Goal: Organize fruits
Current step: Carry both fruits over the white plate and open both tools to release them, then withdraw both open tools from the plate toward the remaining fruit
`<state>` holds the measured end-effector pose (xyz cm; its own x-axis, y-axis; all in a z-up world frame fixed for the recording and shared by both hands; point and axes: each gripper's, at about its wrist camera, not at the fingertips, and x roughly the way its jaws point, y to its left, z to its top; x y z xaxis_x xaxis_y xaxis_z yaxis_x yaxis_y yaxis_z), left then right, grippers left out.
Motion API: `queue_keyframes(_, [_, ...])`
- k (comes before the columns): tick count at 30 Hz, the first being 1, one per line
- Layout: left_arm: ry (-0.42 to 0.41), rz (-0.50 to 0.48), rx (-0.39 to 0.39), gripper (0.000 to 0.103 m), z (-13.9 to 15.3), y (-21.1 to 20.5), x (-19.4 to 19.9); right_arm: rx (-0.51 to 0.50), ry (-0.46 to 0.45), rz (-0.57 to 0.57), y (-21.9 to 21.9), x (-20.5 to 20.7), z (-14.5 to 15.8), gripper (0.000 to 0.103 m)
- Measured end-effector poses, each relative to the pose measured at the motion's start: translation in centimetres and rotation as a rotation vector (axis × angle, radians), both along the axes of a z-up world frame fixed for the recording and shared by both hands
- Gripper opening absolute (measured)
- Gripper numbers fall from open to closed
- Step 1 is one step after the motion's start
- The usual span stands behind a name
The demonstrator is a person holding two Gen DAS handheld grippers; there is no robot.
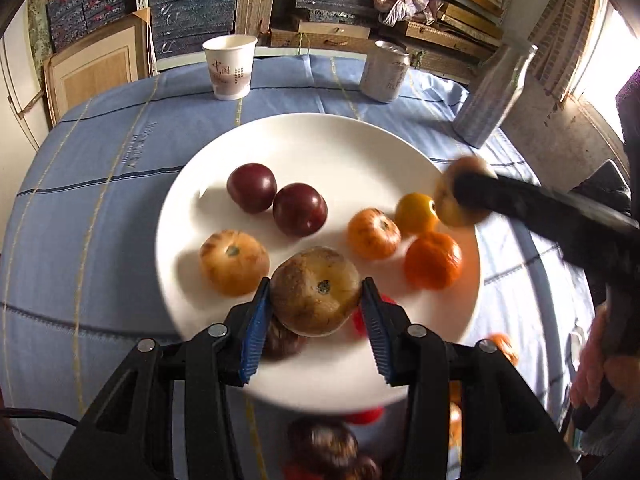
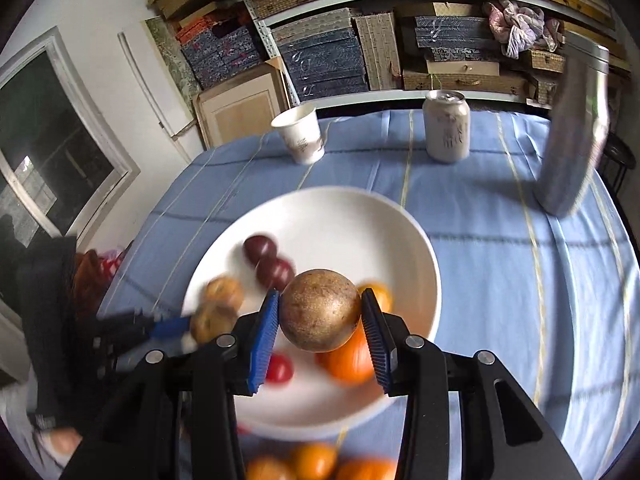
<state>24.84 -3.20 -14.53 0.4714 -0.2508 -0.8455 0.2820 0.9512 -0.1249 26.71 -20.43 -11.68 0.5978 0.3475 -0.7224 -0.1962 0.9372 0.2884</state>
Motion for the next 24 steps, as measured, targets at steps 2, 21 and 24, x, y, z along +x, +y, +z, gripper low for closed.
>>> queue_keyframes(2, [0.005,0.003,0.005,0.044,-0.6,-0.2,0.8,-0.013,0.019,0.006,0.5,2.0,-0.9,0.042])
queue_keyframes(21, [-0.04,0.038,0.021,0.065,0.8,1.6,-1.6,0.003,-0.028,-0.079,-1.4,-1.1,1.3,0.068])
queue_keyframes(24, [-0.023,0.068,0.033,0.067,0.8,3.5,-4.6,0.041,-0.04,-0.129,-3.0,-5.5,2.1,0.071])
